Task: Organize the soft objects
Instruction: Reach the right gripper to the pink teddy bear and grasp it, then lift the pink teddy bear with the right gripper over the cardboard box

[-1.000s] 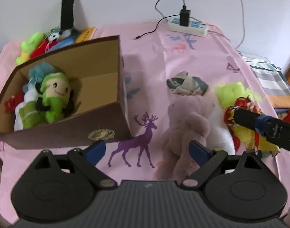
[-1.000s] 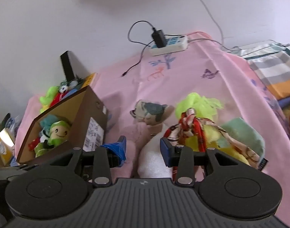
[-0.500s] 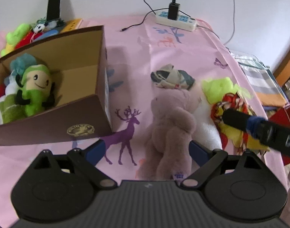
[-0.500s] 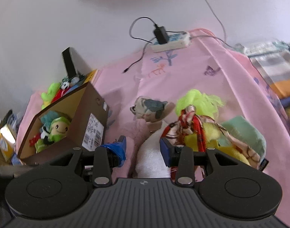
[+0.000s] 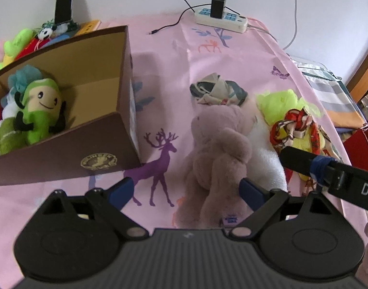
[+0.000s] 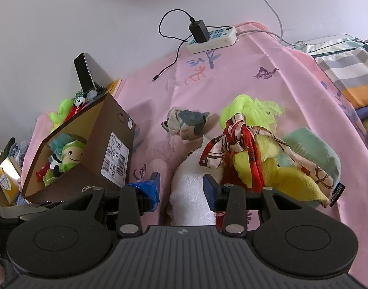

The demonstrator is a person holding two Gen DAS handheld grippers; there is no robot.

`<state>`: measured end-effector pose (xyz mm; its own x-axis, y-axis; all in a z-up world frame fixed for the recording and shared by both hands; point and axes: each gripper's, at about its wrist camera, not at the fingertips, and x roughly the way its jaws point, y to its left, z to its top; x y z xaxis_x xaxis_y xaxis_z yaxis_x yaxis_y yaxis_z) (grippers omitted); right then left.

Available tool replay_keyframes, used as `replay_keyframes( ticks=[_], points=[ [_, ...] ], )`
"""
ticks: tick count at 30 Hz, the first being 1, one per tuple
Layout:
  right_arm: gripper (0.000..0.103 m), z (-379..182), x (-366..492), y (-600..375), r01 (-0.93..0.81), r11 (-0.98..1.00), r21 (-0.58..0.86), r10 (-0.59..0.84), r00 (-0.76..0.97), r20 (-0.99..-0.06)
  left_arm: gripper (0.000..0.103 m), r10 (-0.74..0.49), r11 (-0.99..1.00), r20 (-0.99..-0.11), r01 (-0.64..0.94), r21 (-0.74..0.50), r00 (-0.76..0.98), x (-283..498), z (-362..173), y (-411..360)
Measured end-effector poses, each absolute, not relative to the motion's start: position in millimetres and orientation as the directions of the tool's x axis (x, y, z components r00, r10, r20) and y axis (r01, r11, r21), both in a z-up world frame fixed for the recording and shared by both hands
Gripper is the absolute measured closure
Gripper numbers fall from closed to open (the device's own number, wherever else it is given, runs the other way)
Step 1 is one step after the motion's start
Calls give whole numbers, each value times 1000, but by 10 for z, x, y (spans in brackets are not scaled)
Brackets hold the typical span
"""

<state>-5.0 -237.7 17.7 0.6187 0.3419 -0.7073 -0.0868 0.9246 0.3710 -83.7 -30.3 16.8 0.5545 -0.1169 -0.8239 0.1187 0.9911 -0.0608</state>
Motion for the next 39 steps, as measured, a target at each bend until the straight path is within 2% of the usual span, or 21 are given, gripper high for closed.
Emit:
replay_keyframes(
  ticks=[4, 9, 17, 22, 28, 31, 34, 36, 38, 39],
  points=[
    [81, 170, -45, -2380, -93, 922, 376, 350, 614, -707, 10, -121, 991, -821, 119, -65, 558, -445, 263, -143],
    [81, 160, -17, -2377, -112, 917, 382, 368, 603, -708, 10, -106, 994, -813, 59, -88, 573, 142, 68, -292],
    [80, 187, 165, -2241, -191, 900, 391, 425, 583, -693, 10, -245, 969, -785, 119, -216, 568, 54, 88, -442],
    [80, 105, 376, -2068, -252, 880, 402, 474, 518, -712, 10, -242, 970, -767, 119, -214, 595, 130, 2, -414],
    [80, -67, 600, -1860, -251, 920, 300, 388, 485, -784, 10, -295, 952, -757, 108, -288, 583, 242, -119, -265],
    [78, -180, 683, -1819, -239, 922, 305, 383, 436, -814, 11, -297, 953, -758, 131, -273, 581, 261, -160, -277],
    [76, -210, 713, -1789, -240, 922, 305, 383, 432, -817, 11, -331, 939, -761, 119, -322, 558, 325, -228, -212],
    [76, -236, 724, -1777, -252, 918, 306, 389, 426, -817, 15, -356, 930, -757, 125, -346, 548, 358, -269, -183],
    [79, -264, 738, -1800, -251, 913, 323, 403, 416, -815, 30, -395, 915, -750, 150, -376, 530, 372, -301, -177],
    [80, -266, 757, -1816, -242, 911, 335, 409, 411, -815, 32, -408, 909, -744, 157, -387, 528, 369, -305, -181]
  ],
)
